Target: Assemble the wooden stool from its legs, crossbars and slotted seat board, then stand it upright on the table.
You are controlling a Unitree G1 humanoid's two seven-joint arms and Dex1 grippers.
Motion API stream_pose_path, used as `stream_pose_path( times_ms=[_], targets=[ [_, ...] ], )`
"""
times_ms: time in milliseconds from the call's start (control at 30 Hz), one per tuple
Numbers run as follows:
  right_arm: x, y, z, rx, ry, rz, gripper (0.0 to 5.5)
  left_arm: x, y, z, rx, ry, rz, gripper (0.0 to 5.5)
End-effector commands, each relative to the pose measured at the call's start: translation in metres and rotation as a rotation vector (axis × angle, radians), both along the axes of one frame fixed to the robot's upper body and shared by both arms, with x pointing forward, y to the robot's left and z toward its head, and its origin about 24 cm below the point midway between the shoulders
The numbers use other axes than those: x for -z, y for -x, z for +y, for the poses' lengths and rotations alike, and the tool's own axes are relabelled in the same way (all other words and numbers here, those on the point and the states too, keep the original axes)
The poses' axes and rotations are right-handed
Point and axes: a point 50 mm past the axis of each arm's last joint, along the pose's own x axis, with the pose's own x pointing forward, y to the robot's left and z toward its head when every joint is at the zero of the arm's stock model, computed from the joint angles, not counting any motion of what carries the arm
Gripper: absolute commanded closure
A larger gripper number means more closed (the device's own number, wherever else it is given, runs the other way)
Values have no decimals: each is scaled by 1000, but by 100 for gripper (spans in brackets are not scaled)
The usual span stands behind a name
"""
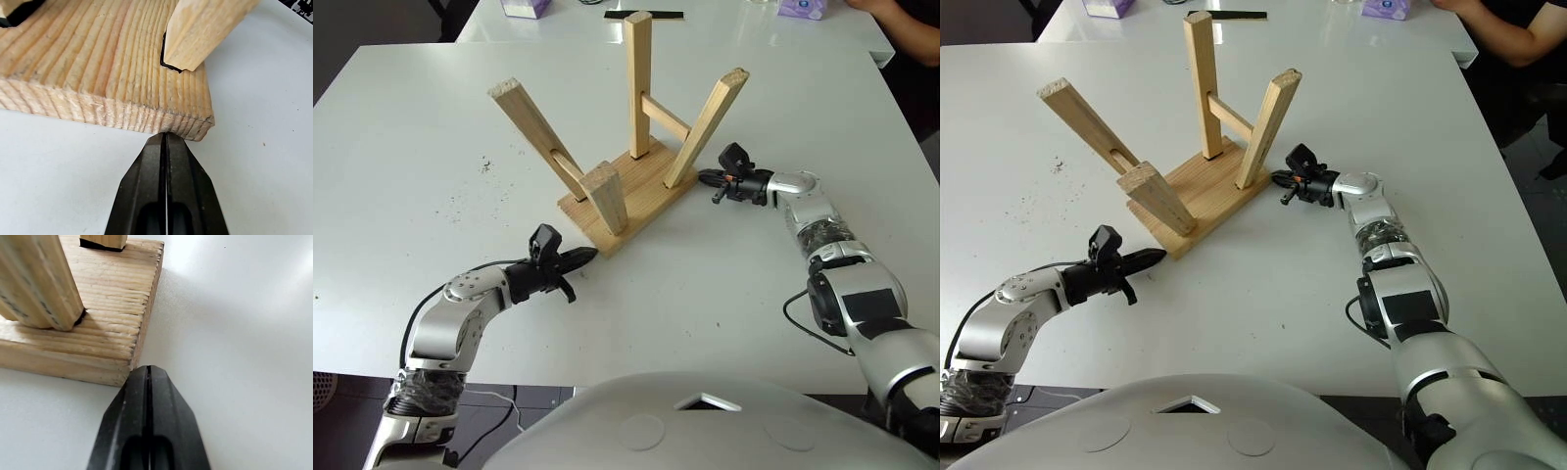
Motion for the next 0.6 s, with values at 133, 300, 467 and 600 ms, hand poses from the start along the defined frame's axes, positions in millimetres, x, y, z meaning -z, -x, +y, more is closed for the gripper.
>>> stream_pose_path(
  times_ms=[133, 300, 467, 600],
  targets=[
    [-1, -4, -3, 34, 47, -21, 550, 5, 2, 6, 3, -49, 39, 549],
    [-5, -8, 4, 2, 52, -23, 550, 10, -1, -4, 8, -24, 39, 549],
    [-6, -6, 10, -58, 30, -6, 550, 13, -2, -11, 13, -7, 39, 549],
    [-4, 3, 11, -160, -22, 29, 550, 16, -3, -10, -2, -16, 35, 549]
  ],
)
